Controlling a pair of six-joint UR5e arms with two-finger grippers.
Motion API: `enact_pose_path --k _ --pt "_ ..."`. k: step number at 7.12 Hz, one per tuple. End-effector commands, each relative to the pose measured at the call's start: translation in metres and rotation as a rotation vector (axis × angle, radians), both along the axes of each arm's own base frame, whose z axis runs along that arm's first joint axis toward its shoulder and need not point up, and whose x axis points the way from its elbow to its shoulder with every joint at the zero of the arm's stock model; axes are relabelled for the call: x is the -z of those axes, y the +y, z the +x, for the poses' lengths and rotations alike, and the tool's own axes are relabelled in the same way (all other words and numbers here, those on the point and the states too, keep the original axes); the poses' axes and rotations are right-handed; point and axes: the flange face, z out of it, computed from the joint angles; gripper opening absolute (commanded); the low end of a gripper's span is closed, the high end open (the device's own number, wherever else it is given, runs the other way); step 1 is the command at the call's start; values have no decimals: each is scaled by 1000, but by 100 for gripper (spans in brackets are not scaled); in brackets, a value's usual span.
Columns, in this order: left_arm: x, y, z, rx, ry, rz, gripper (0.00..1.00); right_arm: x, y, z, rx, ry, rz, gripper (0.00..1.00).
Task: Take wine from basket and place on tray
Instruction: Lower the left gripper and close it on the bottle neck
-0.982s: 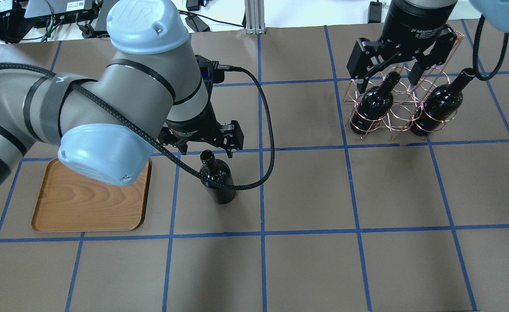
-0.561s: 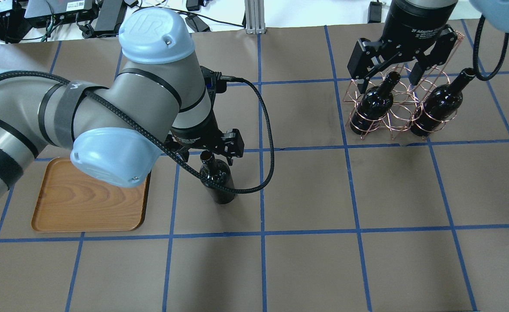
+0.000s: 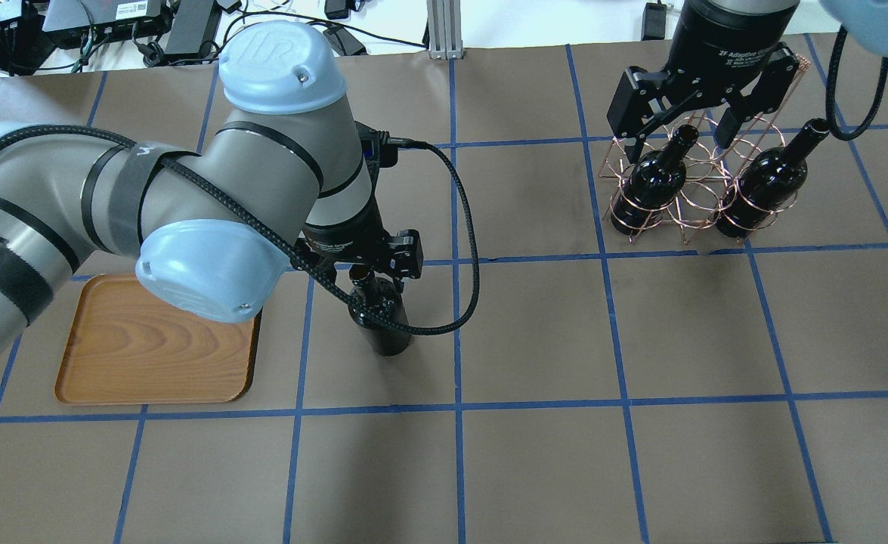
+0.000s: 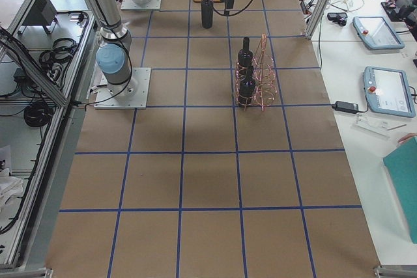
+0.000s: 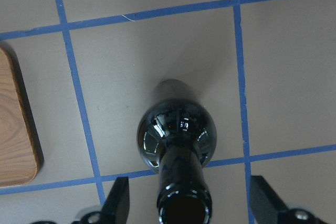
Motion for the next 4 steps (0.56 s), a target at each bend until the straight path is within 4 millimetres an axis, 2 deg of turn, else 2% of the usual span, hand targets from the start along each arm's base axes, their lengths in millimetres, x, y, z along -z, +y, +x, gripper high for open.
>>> enact_pose_path --k 1,2,4 --pt "1 -2 0 -2 0 0 57 0 0 0 3 -1 0 100" --pt "0 -2 0 1 2 -1 28 0 0 0 3 -4 0 100" --pt "-1 -3 0 4 5 -2 0 0 0 0 -2 -1 0 100"
